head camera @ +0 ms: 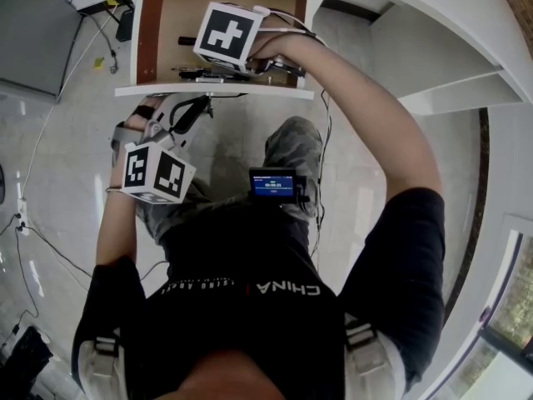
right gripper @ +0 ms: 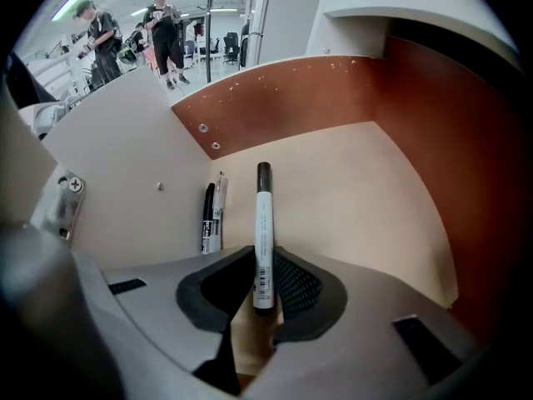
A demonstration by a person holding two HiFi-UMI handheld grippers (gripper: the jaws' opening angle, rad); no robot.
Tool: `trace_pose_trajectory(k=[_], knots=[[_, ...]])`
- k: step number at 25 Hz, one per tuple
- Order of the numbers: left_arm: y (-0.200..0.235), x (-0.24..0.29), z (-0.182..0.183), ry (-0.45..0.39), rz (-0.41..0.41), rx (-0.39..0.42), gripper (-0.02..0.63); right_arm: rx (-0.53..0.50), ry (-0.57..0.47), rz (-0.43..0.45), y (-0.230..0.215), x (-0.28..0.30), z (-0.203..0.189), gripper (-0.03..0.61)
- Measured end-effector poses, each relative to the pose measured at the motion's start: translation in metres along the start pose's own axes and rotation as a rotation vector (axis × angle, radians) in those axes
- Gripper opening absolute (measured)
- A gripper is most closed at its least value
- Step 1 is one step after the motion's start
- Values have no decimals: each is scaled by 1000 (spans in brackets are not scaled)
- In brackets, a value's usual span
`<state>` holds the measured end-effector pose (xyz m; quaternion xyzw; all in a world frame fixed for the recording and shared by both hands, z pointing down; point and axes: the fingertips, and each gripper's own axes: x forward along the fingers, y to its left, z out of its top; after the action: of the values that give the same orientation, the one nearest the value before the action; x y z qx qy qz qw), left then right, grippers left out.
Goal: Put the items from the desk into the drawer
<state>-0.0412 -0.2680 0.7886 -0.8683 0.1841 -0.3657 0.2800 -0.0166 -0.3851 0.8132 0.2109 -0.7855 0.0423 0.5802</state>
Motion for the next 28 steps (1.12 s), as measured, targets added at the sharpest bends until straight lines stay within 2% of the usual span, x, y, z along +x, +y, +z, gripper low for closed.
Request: trace_pose_trajectory(k=[5,11,19,23,25,28], knots=[[0,0,0,-3,3,-6,37,-6,-6,14,3,-1,1,75],[-1,-1,0,1,-3,-4,37,12,-37,85,10,-7,6,84],[0,-2,1,-3,-3,-8,37,51,-96,95,2,-19,15,86],[-1,-2,0,0,-7,-4,37,68,-112,61,-6,-23,17,76],[-1,-2,1,-1,-7,-6,37,59,-105,27,-9,-23,16,27],[0,-4,2,-2,-6,-8,37,50,-95,15,-9,-23,15,18]])
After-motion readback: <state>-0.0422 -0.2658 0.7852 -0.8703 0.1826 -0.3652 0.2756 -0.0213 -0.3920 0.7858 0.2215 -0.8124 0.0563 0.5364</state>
